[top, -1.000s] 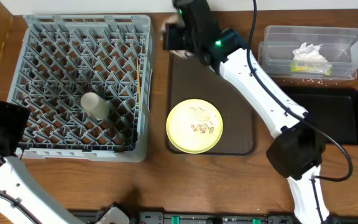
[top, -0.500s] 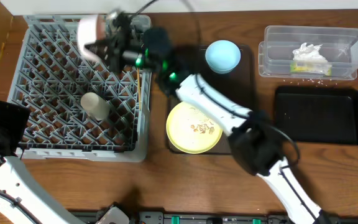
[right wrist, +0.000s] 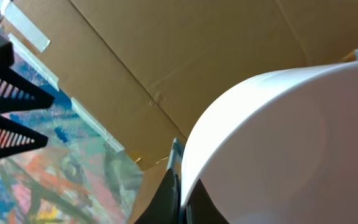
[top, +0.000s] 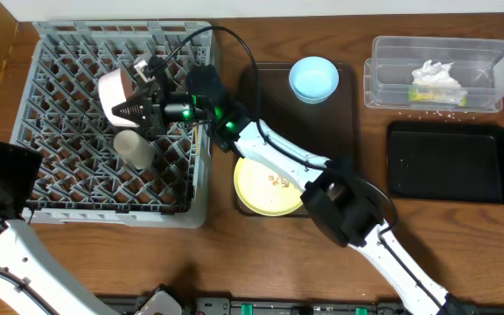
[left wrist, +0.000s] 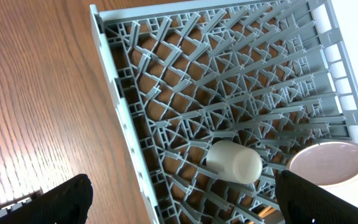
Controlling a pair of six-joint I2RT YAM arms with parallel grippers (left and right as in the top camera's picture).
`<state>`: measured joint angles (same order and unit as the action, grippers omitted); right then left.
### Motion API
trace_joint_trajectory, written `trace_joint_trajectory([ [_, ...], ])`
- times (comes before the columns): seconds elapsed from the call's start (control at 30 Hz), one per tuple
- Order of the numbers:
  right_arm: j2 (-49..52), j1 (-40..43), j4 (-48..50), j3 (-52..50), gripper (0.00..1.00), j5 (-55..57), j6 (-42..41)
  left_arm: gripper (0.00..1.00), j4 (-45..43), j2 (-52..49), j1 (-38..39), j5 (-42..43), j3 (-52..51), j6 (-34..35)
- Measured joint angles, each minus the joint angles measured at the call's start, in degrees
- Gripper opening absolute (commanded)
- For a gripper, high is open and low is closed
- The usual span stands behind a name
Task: Sort waste into correct bins and load items into the dishwasher
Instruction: 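Carry the pink bowl with the right gripper into the dish rack, then lower the pink bowl into the rack and open the right gripper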
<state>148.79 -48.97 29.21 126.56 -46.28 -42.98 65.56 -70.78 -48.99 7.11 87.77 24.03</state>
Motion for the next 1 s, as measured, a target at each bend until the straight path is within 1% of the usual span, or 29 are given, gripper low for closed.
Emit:
trace_joint_trajectory([
  [0.23, 2.5, 2.0, 3.7, 0.0, 0.01, -2.4, -2.6, 0.95, 0.0, 0.0, 0.0, 0.0, 0.0, 0.0],
  [0.37, 3.8, 2.8, 4.0, 0.0, 0.01, -3.4, -4.2, 0.95, 0.0, 0.0, 0.0, 0.0, 0.0, 0.0],
  [0.8, 4.3, 1.0, 4.1, 0.0, 0.01, -4.4, -5.0, 0.95, 0.0, 0.0, 0.0, 0.0, 0.0, 0.0],
  [1.0, 6.9, 1.2, 5.0, 0.0, 0.01, -4.6, -6.9, 0.95, 0.0, 0.0, 0.0, 0.0, 0.0, 0.0],
])
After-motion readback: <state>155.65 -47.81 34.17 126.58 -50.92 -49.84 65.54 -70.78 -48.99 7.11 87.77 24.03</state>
